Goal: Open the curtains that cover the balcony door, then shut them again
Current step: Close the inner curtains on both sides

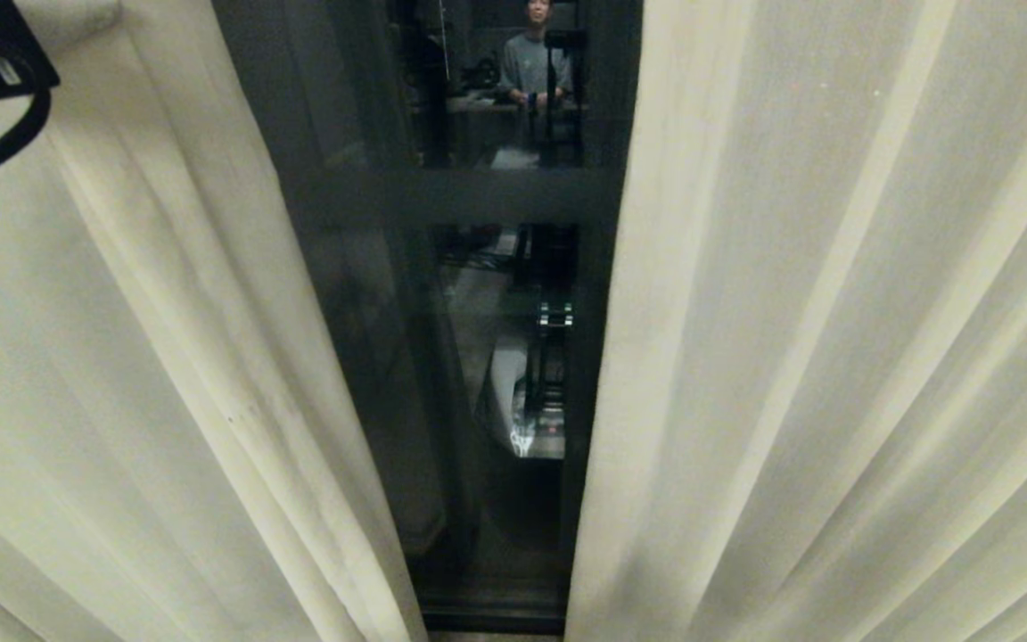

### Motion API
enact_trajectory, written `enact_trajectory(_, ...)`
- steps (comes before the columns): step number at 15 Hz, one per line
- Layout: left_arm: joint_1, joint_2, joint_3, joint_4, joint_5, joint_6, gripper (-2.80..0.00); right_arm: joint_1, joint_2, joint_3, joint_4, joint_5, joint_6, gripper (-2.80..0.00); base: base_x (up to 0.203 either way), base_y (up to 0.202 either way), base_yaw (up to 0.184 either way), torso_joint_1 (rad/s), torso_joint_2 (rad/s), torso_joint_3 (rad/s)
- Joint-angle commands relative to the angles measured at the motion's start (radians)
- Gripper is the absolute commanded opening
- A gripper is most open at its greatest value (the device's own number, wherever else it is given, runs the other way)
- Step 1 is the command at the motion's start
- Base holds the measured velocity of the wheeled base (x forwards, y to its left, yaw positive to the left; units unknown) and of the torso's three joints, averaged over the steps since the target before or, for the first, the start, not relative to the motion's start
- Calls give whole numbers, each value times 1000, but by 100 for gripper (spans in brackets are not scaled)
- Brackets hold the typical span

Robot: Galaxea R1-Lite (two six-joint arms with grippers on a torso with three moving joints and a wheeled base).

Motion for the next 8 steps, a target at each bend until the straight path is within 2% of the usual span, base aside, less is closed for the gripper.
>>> enact_trajectory(1, -2, 1, 1, -2, -2, -1, -280, 0, 2, 0, 0, 1, -2, -280, 0, -191, 3, 5, 2, 2)
enact_trajectory(8, -41, -2, 1, -2, 8, -1, -280, 0, 2, 0, 0, 1, -2, -280, 0, -191, 3, 2, 2, 4)
